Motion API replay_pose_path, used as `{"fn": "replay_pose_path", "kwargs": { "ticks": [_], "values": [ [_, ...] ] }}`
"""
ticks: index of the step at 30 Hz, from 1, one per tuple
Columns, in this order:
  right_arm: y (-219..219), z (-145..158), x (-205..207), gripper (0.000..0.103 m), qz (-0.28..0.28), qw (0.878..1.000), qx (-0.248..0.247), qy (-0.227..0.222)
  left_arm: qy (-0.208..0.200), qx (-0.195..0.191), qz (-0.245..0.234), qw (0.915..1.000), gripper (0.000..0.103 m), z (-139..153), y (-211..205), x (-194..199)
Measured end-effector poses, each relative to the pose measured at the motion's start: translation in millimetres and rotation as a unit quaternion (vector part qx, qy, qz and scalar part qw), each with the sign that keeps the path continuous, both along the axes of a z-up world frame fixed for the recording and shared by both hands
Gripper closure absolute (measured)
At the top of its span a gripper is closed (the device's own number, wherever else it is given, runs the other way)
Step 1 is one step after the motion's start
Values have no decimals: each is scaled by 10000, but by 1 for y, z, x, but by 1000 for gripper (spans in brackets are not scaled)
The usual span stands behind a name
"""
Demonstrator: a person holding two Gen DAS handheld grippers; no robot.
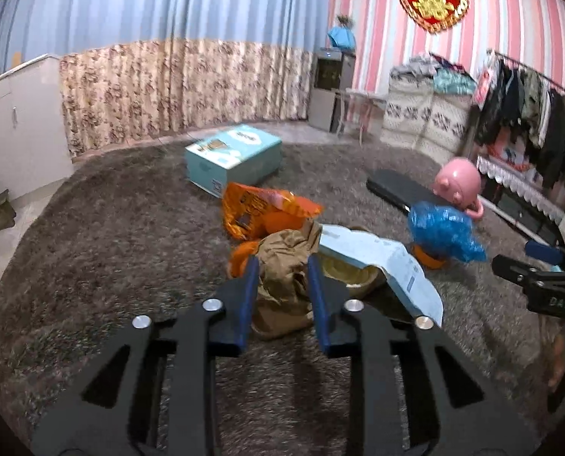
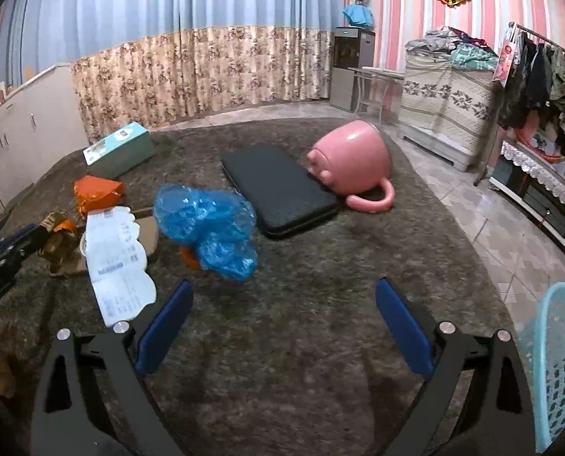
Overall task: Collect trash
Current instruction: 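Grasp the crumpled brown paper with the left tool while the right tool grasps the blue plastic bag, then carry the brown paper and blue bag over the blue basket with both tools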
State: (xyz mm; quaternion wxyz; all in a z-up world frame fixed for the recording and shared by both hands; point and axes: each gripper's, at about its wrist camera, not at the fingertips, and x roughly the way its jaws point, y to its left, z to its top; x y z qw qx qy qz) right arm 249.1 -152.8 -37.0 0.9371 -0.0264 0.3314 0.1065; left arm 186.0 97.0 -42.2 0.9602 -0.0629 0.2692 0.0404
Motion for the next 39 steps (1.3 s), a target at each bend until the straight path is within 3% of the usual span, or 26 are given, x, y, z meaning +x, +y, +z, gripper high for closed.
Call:
{"fn": "replay_pose_path", "kwargs": {
  "ticks": [4,8,10,12,17,19,21,22,26,28,30,39],
  "values": [
    [10,-1,14,8,129,9997,224,20,-27,37,148,9999,84,0,2,-2],
    [32,-6,29,10,390,9992,85,10,3,49,135,9999,84,-1,2,0],
    [39,-11,32,18,535,9985,32,54,43,47,116,9999,84,-2,2,2],
    [46,-15,33,46,693,9975,-69,122,77,47,103,9999,84,-4,2,4],
    [43,-7,25,75,847,9963,-86,-78,180,57,6,9998,81,-7,-1,8],
    [38,-1,22,77,793,9967,-26,-161,236,50,29,9997,59,-9,0,10],
    [32,5,17,81,716,9972,43,-232,316,7,31,9995,43,-10,1,13],
    [28,7,15,82,680,9973,58,-266,337,-5,68,9994,43,-11,2,14],
    [7,19,6,84,487,9980,140,-380,381,-14,23,9993,47,-13,2,14],
    [-8,25,0,84,351,9982,210,-446,406,0,-24,9992,69,-13,1,16],
    [-24,31,-8,84,195,9982,254,-510,408,-7,-66,9991,72,-13,0,16],
    [-91,67,-50,84,-442,9943,351,-901,189,30,3,9998,73,2,-6,4]
  ]
}}
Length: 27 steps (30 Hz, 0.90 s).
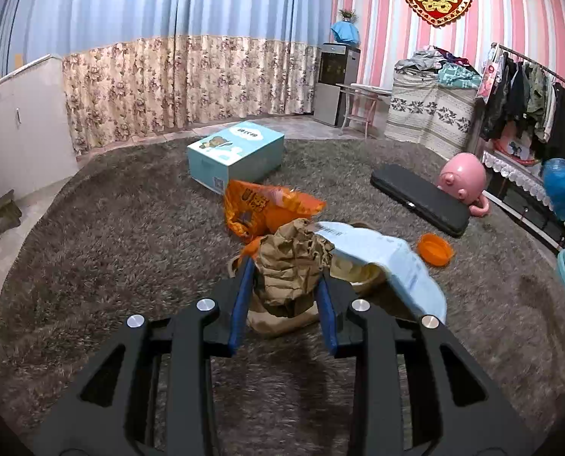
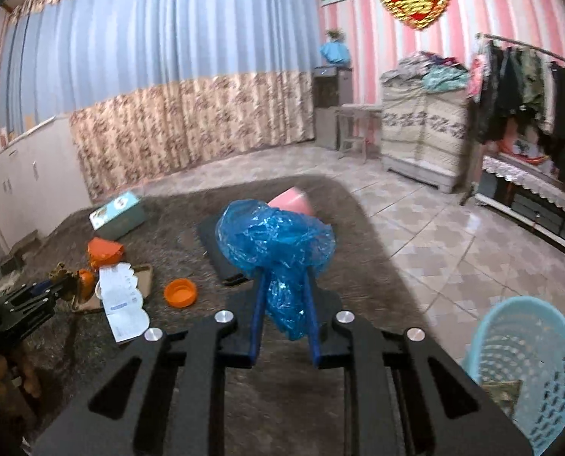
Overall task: Collect trash
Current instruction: 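Carry the brown paper and blue bag over the blue basket with both tools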
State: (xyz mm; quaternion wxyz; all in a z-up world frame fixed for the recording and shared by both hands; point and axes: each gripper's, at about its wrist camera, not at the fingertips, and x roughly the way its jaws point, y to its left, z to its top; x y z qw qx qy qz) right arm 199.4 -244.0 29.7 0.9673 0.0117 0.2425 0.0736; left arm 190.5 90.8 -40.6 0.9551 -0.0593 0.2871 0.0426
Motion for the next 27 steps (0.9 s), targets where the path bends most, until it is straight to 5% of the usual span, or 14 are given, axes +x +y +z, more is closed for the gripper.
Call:
{"fn": "replay_pose_path", "kwargs": {
  "ticks": [10,18,27],
  "values": [
    [-66,9,-54,84,-978,9949,-256,-51,-445,88,-488,9978,73,51,-58,-11],
    [-138,7,-81,84,-2211,9737,-548,-2,-512,2,-1020,9935,73,73,-123,-5],
    [-190,-3,-88,84,-2616,9646,-325,121,-609,43,-1616,9850,73,82,-202,8]
  ]
}}
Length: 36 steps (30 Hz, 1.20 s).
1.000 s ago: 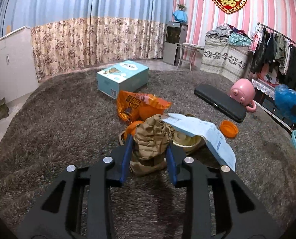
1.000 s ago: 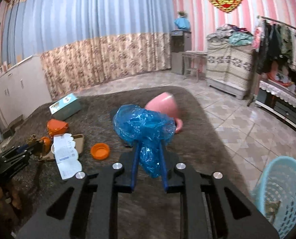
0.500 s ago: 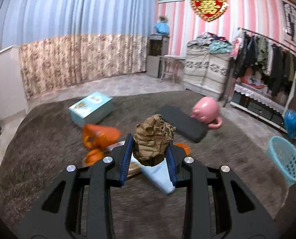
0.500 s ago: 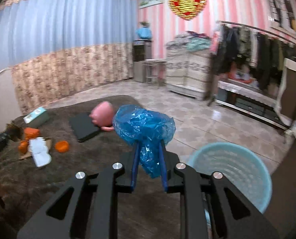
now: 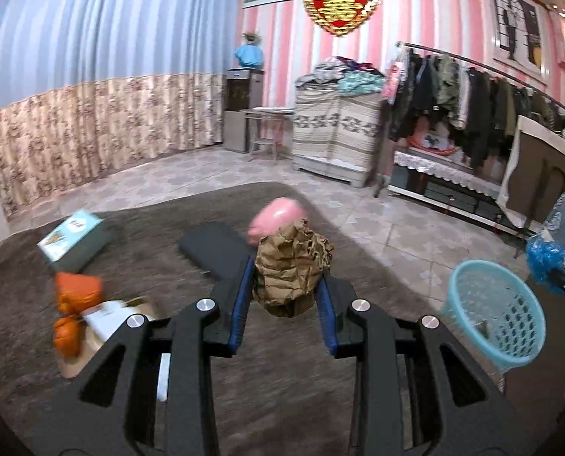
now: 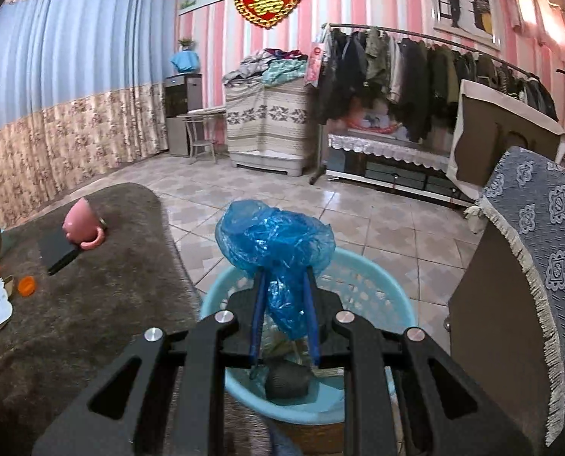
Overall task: Collect trash
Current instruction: 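Carry the brown paper and blue bag over the blue basket with both tools, then open both tools to drop the paper and blue bag into the basket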
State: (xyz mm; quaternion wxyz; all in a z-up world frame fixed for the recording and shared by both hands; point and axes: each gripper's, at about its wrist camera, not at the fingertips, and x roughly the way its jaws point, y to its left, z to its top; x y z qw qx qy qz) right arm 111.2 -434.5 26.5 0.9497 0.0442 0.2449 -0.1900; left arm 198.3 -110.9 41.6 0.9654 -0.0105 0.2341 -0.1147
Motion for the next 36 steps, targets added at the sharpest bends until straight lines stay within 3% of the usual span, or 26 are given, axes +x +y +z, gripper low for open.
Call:
{"fn": "replay_pose_path", "kwargs": {
  "ticks": [18,32,35,36],
  "values": [
    [-62,-16,1,84,-540,9979,363,-15,104,213,-1218,9923,72,-29,-154,19],
    [-91,-31,0,84,-776,9943,732,83,298,442,-2303,9717,72,-49,-272,28],
    [-92,-33,1,84,-779,9941,747,103,295,464,-2418,9688,68,-51,-283,30],
    [-93,-33,2,84,-777,9941,749,110,332,455,-2426,9685,56,-52,-286,32]
  ]
}}
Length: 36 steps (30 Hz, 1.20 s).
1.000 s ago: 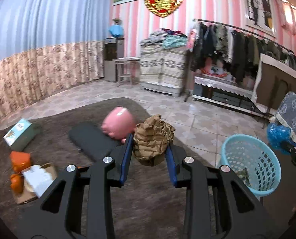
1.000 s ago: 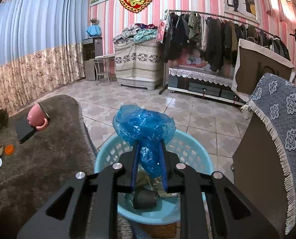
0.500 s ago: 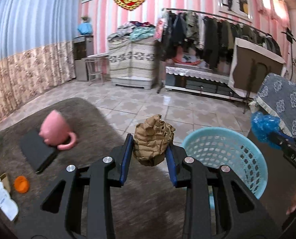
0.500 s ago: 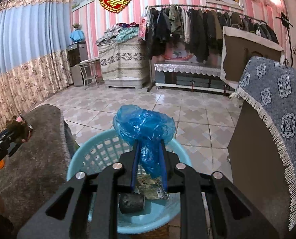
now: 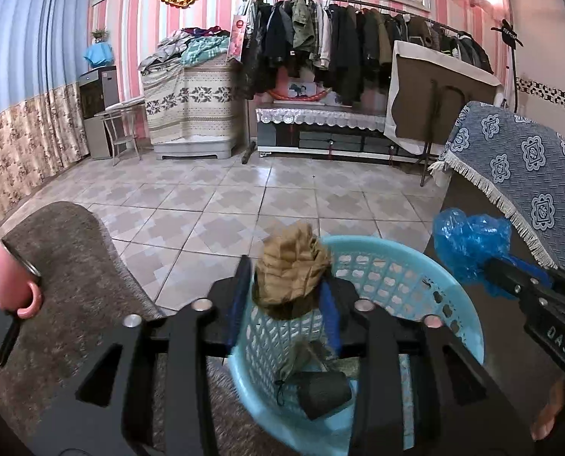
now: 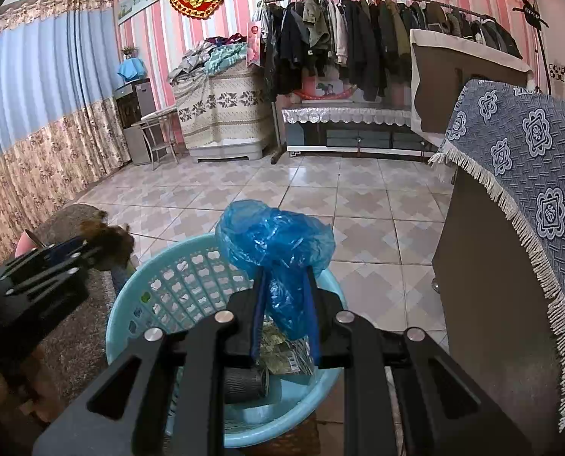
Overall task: Collect trash
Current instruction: 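Open both tools to drop the paper and blue bag into the basket, then move both tools back over the rug toward the remaining items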
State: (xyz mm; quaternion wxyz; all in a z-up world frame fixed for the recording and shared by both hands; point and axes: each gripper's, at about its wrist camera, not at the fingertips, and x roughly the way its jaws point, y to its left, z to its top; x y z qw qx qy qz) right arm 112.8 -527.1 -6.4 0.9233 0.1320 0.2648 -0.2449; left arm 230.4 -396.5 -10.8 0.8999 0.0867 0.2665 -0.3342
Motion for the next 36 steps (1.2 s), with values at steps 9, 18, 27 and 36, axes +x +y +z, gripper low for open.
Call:
{"fn": "replay_pose_path", "kwargs": {
  "ticks": [9,18,27,36],
  "values": [
    [8,-2,9,84,139,9999,-20,72,-190,-72,480,9986,18,8,22,2],
    [21,-13,30,82,277,9995,15,138,-185,-331,1073,9935,10,18,72,11],
    [40,-6,35,25,367,9989,-288,78,-431,-197,1529,9871,7,28,125,2],
    [60,11,34,7,302,9978,-578,-107,-423,-279,2093,9765,6,37,192,-3]
  ]
}}
